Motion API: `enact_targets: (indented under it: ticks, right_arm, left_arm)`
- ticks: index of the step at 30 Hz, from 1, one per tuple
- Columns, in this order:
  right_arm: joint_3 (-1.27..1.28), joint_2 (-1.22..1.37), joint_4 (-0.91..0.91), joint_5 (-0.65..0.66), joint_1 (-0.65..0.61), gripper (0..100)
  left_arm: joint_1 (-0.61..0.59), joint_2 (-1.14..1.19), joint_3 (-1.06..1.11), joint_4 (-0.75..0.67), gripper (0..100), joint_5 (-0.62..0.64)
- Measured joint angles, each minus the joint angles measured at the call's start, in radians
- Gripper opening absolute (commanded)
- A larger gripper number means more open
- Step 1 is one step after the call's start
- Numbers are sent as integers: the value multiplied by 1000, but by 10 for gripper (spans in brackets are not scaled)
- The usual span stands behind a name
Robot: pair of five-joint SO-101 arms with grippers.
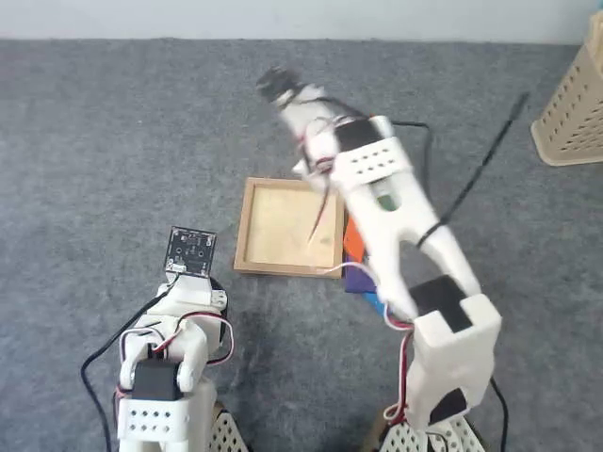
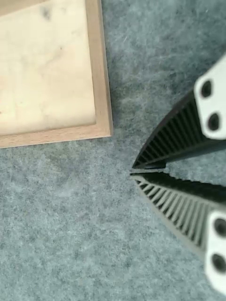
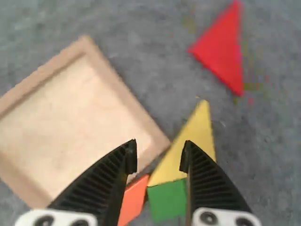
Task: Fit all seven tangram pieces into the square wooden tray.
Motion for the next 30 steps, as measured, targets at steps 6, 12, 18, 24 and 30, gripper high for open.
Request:
enact_targets:
  ticks: [6, 12, 18, 24, 30]
  right_arm:
    - [-2, 80, -204, -86, 23, 149]
    - [-2, 106, -219, -91, 81, 147]
    - [9, 64, -226, -97, 153, 110]
    - [112, 110, -528, -97, 84, 151]
    - [118, 267, -804, -97, 12, 163]
  left_arm:
    - [0, 0, 0, 0, 11, 0]
    - [0, 0, 0, 0, 11, 0]
    - [0, 0, 0, 0, 11, 0]
    - [0, 0, 0, 0, 11, 0]
    - [0, 0, 0, 0, 11, 0]
